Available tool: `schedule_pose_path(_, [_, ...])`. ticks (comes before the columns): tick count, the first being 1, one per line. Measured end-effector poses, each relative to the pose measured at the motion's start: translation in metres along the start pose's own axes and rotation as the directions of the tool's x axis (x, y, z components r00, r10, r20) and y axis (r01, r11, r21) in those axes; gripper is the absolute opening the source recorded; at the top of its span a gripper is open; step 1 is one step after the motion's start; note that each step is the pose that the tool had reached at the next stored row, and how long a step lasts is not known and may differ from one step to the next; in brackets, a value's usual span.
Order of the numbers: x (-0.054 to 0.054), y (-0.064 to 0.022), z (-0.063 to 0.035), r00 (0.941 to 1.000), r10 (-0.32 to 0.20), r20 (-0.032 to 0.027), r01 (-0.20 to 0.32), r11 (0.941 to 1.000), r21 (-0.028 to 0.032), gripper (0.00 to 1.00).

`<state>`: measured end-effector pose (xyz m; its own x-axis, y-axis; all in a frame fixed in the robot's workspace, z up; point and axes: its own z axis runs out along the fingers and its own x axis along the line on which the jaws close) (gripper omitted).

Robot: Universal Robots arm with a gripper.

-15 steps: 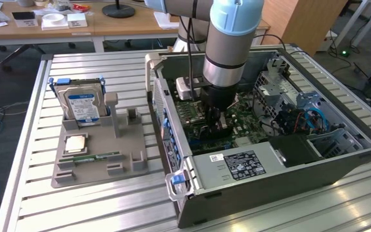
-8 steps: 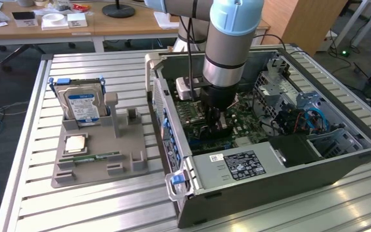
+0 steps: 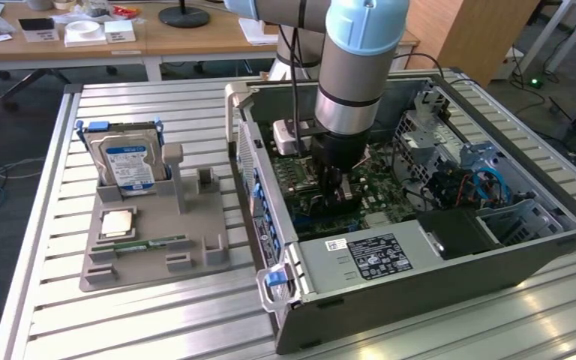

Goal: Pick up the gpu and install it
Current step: 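Insert the gpu into the slot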

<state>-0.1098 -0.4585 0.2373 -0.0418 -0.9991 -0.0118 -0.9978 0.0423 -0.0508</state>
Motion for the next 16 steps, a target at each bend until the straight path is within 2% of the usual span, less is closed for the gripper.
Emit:
schedule_pose_path(14, [0.0000,0.0000,0.0000,1.0000,0.000,0.0000,0.000,1.0000,0.0000,0.26])
schedule_pose_path(15, [-0.0001,0.0005,0.0000,1.0000,0.001,0.0007,-0.001,1.0000,-0.0021,0.26])
schedule_pose_path(16, [-0.0001,0.0006,0.0002,1.0000,0.001,0.0006,-0.001,1.0000,-0.0005,0.27])
